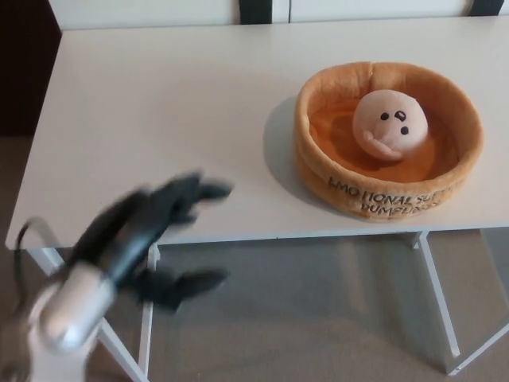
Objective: The robot walks towards a table in front, picks a dumpling toy with left hand and puts it in an orange round plate
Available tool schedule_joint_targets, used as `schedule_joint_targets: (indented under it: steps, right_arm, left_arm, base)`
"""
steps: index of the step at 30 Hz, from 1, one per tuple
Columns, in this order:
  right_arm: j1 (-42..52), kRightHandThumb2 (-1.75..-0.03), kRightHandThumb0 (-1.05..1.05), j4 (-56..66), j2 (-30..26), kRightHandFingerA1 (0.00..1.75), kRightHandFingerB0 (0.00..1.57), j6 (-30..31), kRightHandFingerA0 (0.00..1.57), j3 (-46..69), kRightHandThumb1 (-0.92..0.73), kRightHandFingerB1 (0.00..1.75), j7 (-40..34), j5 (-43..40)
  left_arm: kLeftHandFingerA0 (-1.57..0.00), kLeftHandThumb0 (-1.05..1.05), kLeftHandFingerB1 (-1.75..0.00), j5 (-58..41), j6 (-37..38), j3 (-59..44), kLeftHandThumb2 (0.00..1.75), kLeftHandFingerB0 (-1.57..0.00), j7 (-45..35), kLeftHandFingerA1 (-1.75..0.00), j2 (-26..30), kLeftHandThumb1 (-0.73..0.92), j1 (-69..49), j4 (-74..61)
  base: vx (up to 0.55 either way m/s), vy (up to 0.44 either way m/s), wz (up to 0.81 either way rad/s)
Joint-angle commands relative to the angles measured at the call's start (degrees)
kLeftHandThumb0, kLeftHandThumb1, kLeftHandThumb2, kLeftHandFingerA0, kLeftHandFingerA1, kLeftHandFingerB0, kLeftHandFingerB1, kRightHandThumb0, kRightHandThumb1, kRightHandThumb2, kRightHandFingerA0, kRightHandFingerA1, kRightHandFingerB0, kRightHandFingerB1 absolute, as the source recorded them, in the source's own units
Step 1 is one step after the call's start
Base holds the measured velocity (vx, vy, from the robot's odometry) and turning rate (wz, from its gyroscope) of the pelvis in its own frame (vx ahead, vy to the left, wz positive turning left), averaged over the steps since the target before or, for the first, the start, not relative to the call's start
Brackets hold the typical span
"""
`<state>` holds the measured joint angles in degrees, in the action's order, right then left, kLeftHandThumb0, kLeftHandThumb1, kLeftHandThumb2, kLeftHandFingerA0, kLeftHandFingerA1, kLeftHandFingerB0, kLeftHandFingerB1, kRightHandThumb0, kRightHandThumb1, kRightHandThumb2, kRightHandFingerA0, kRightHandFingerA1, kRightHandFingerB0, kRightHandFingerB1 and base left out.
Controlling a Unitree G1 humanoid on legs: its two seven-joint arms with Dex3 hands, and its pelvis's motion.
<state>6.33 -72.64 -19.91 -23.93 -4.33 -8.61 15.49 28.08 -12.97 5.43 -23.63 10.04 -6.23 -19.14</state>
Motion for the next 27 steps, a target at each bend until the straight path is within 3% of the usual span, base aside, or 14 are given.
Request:
schedule_joint_targets:
  steps: [1,2,4,5,8,10,11,12,15,16,17,18,22,27]
  right_arm:
    - [1.4,-0.61,-0.44,-3.0,-0.8,0.43,0.43,3.3,0.68,0.7,-0.69,0.34,0.2,-0.5]
    - [1.6,-0.87,-0.5,-3.3,-0.6,0.59,0.36,3.6,0.64,0.6,-0.57,0.48,-0.2,-0.3]
    - [2.0,-0.87,-0.5,-3.5,-0.3,0.59,0.37,3.9,0.62,0.7,-0.57,0.48,-0.4,-0.4]
    - [2.2,-0.87,-0.51,-3.4,-0.4,0.56,0.36,4.1,0.56,0.8,-0.58,0.48,-0.1,-0.6]
    - [2.4,-0.87,-0.5,-3.2,-0.7,0.56,0.35,4.4,0.55,0.5,-0.58,0.48,-0.3,-0.3]
    - [2.8,-0.86,-0.5,-3.2,-0.8,0.56,0.35,4.4,0.55,0.6,-0.58,0.48,-0.3,-0.4]
    - [2.8,-0.86,-0.5,-3.2,-0.8,0.56,0.35,4.4,0.55,0.7,-0.58,0.48,-0.3,-0.4]
    - [3.0,-0.62,-0.45,-3.0,-0.7,0.44,0.42,4.5,0.67,0.6,-0.7,0.34,-0.4,-0.4]
    - [2.7,-0.61,-0.45,-3.4,-0.4,0.43,0.42,4.9,0.69,1.0,-0.68,0.34,-0.2,-0.7]
    - [2.9,-0.61,-0.44,-3.4,-0.5,0.44,0.42,4.8,0.68,1.3,-0.69,0.34,0.0,-1.0]
    - [3.1,-0.61,-0.44,-3.3,-0.7,0.44,0.42,4.6,0.68,1.4,-0.69,0.34,0.0,-1.2]
    - [3.3,-0.62,-0.44,-3.1,-0.7,0.44,0.42,4.4,0.68,1.5,-0.7,0.34,0.1,-1.3]
    - [3.0,-0.62,-0.44,-3.0,-0.3,0.43,0.43,4.2,0.67,0.8,-0.71,0.34,-0.1,-0.5]
    - [3.3,-0.61,-0.44,-3.4,0.6,0.44,0.45,4.3,0.69,0.6,-0.68,0.34,-0.4,-0.4]
  left_arm:
    - [-0.55,-0.76,-0.39,-14.1,53.4,-23.6,0.65,-0.48,5.7,-0.47,12.7,0.53,-51.0,18.0]
    - [-0.6,-0.82,-0.41,-8.0,51.0,-21.1,0.72,-0.51,14.1,-0.47,14.9,0.56,-49.6,24.8]
    - [-0.66,-0.74,-0.38,0.4,45.5,-17.6,0.62,-0.59,24.3,-0.42,17.7,0.7,-48.1,30.7]
    - [-0.78,-0.6,-0.42,6.5,36.6,-14.7,0.61,-0.73,27.7,-0.6,19.8,0.67,-47.8,29.6]
    - [-0.78,-0.54,-0.41,14.1,21.1,-7.8,0.6,-0.62,25.5,-0.61,24.0,0.64,-44.6,29.9]
    - [-0.76,-0.53,-0.42,15.6,17.7,-3.8,0.59,-0.6,23.6,-0.59,26.1,0.63,-41.5,33.8]
    - [-0.76,-0.53,-0.42,15.7,17.5,-3.1,0.59,-0.6,23.6,-0.59,26.6,0.63,-41.0,34.7]
    - [-0.61,-0.47,-0.55,14.5,16.6,0.2,0.85,-0.42,20.2,-0.65,26.9,0.48,-36.2,42.0]
    - [-0.56,-0.46,-0.53,10.4,15.1,2.5,0.86,-0.34,13.9,-0.64,25.8,0.5,-29.4,51.7]
    - [-0.57,-0.42,-0.36,8.6,15.3,2.5,0.62,-0.26,12.7,-0.58,24.8,0.63,-26.0,55.5]
    - [-0.57,-0.42,-0.36,7.5,15.6,2.4,0.62,-0.26,12.3,-0.58,24.1,0.63,-23.7,58.1]
    - [-0.71,-0.39,-0.33,2.7,16.2,-1.1,0.57,-0.24,15.1,-0.8,21.0,0.57,-17.8,66.1]
    - [-0.81,-0.34,-0.33,-6.4,17.3,-9.2,0.58,-0.26,17.7,-0.98,17.3,0.6,-11.9,74.6]
    - [-0.8,-0.32,-0.33,-10.0,17.5,-13.7,0.58,-0.32,22.4,-0.82,14.2,0.58,-7.8,82.0]
  base:
    - [0.0,0.0,0.0]
    - [0.0,0.0,0.08]
    - [0.0,0.0,0.0]
    - [0.0,0.0,0.0]
    - [0.0,0.0,0.0]
    - [0.0,0.0,0.0]
    - [0.0,0.0,0.0]
    - [0.0,0.0,0.0]
    - [0.0,0.0,0.0]
    - [0.0,0.0,0.0]
    - [0.0,0.0,0.0]
    - [0.0,0.0,0.0]
    - [0.0,0.0,0.0]
    - [0.0,0.0,0.0]
